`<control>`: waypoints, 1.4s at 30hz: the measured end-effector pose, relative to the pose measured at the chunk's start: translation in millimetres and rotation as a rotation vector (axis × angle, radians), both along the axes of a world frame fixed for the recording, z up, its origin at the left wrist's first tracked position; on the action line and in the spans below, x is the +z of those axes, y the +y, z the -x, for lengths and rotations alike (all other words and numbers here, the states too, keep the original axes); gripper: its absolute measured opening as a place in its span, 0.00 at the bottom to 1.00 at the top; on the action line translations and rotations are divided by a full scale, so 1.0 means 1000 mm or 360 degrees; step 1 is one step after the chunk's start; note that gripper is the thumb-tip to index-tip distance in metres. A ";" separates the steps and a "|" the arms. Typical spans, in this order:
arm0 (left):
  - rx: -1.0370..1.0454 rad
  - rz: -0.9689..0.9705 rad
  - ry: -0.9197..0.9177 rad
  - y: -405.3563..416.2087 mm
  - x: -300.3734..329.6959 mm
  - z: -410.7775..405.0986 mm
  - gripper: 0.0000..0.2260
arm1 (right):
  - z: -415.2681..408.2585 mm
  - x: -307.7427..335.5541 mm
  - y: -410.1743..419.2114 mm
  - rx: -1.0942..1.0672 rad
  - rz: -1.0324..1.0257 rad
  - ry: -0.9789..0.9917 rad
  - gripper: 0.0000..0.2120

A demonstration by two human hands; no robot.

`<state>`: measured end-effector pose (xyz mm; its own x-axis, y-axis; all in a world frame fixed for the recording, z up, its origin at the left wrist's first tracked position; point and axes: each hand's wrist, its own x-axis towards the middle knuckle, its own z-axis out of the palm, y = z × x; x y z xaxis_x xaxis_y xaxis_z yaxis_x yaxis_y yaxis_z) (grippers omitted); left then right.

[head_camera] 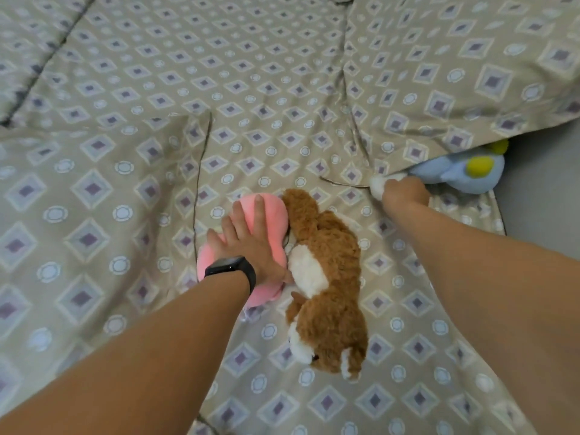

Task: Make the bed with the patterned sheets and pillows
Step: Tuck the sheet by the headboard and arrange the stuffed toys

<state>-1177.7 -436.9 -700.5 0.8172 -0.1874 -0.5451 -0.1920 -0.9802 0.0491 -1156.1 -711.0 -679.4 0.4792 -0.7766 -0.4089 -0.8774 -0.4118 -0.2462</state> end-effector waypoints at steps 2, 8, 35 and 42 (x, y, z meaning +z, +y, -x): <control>0.0018 0.0015 0.0022 0.001 -0.003 -0.004 0.71 | 0.007 -0.002 0.014 0.0062 -0.0005 0.0040 0.18; 0.0013 0.0125 0.0033 0.009 0.001 -0.007 0.71 | 0.075 0.027 0.081 0.0255 -0.0004 -0.0620 0.18; 0.1908 0.1041 0.0385 0.427 0.058 0.135 0.64 | 0.139 0.053 0.452 0.0210 -0.1485 0.0160 0.34; 0.2091 0.1584 0.0275 0.400 0.128 0.150 0.41 | 0.121 0.165 0.459 0.0378 -0.1321 -0.0187 0.11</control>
